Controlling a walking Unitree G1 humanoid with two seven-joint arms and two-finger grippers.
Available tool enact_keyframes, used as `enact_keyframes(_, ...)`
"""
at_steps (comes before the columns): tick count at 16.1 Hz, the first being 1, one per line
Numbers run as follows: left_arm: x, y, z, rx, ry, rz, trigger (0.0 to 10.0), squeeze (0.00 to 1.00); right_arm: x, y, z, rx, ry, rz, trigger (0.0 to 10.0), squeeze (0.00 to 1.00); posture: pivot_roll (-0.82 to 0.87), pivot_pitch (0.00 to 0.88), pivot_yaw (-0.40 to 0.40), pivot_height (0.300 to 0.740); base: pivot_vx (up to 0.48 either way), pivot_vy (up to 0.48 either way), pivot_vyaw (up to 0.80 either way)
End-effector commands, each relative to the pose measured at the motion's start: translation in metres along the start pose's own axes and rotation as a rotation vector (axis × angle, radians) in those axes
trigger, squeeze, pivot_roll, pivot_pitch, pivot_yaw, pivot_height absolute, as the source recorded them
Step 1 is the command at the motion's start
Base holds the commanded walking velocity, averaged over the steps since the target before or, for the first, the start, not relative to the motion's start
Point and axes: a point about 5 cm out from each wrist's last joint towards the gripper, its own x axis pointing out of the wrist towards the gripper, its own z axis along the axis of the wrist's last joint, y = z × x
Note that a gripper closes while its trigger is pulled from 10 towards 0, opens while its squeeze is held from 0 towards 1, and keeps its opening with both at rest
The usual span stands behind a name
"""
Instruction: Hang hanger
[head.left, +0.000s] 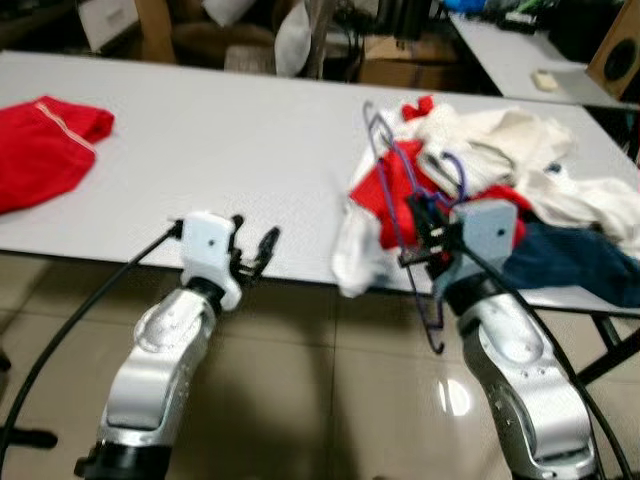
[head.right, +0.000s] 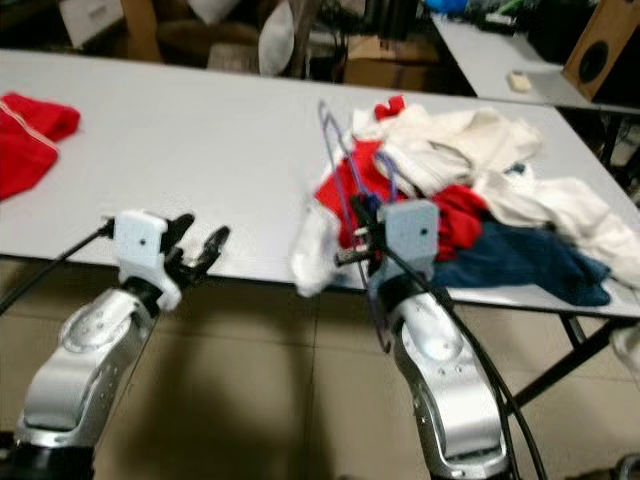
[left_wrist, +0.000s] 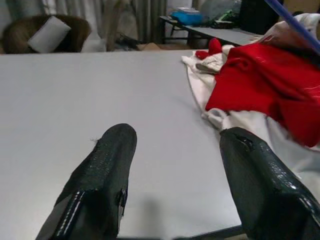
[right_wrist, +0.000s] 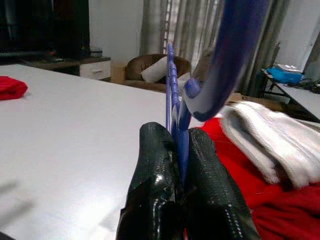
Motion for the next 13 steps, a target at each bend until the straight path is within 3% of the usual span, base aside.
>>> enact_keyframes(1, 0.003, -0.004, 0.003, 0.001, -0.020, -0.013, 10.0, 0.00, -0.002, -0.012, -0.003, 0.003, 0.025, -0.065, 10.0, 0.00, -0.07, 0.019, -0.002, 0.740, 0.000, 0.000, -0.77)
enact_keyframes(2, 0.003, -0.004, 0.003, -0.006, -0.023, -0.020, 10.0, 0.00, -0.003, -0.015, -0.004, 0.045, 0.027, -0.085, 10.0, 0.00, -0.06, 0.016, -0.004, 0.740, 0.000, 0.270, -0.77)
enact_keyframes(7, 0.003, 0.000, 0.001, 0.024, 0.005, -0.005, 10.0, 0.00, -0.013, -0.013, 0.001, 0.030, -0.028, -0.100, 10.0, 0.00, -0.07, 0.019, -0.002, 0.740, 0.000, 0.435, -0.78)
enact_keyframes(11, 0.007, 0.002, 0.000, 0.060, 0.013, 0.025, 10.0, 0.00, -0.015, -0.016, 0.001, 0.006, -0.018, -0.088, 10.0, 0.00, -0.07, 0.022, 0.006, 0.740, 0.000, -0.323, -0.72)
enact_keyframes(13, 0.011, 0.001, 0.000, 0.019, 0.010, 0.022, 10.0, 0.00, -0.020, -0.023, -0.014, -0.008, 0.069, -0.081, 10.0, 0.00, -0.09, 0.023, 0.012, 0.740, 0.000, 0.000, 0.00)
